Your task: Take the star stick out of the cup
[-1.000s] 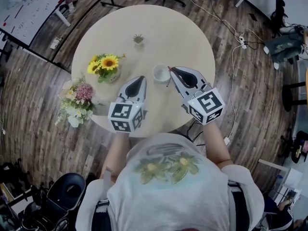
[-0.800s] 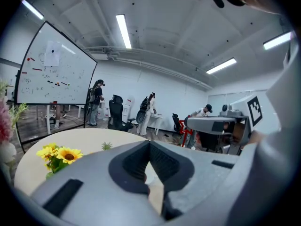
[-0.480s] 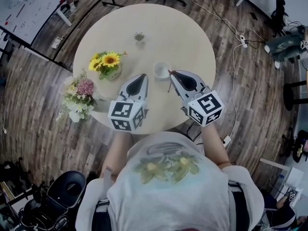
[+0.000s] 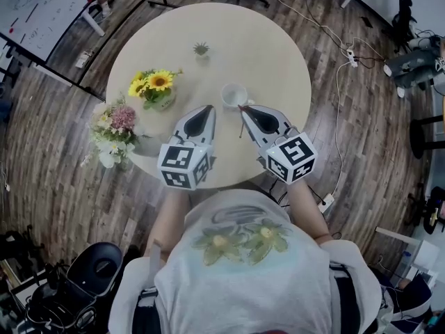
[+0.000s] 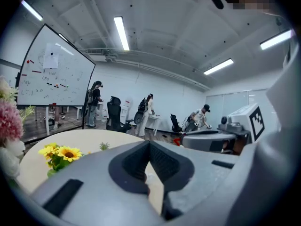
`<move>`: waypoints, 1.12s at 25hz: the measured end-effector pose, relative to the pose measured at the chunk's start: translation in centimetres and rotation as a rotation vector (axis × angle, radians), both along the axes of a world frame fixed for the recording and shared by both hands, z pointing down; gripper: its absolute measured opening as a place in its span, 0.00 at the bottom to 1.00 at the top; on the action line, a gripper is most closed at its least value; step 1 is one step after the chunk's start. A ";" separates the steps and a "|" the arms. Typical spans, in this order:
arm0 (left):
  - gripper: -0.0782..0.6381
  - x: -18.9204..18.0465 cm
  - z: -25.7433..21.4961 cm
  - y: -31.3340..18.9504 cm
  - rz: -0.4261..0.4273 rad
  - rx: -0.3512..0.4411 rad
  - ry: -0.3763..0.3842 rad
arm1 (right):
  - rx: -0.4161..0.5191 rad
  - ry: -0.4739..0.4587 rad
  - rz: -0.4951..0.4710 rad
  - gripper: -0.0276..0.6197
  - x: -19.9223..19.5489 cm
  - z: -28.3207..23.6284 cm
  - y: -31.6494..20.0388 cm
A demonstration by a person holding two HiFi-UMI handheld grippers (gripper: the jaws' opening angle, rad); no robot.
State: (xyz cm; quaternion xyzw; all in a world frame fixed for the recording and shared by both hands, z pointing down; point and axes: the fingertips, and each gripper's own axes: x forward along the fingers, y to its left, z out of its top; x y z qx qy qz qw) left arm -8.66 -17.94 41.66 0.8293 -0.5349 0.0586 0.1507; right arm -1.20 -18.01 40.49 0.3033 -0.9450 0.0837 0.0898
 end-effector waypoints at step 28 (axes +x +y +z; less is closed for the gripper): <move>0.11 0.5 0.3 4.3 -0.002 0.000 -0.001 | -0.044 -0.002 -0.015 0.09 0.2 1.2 4.7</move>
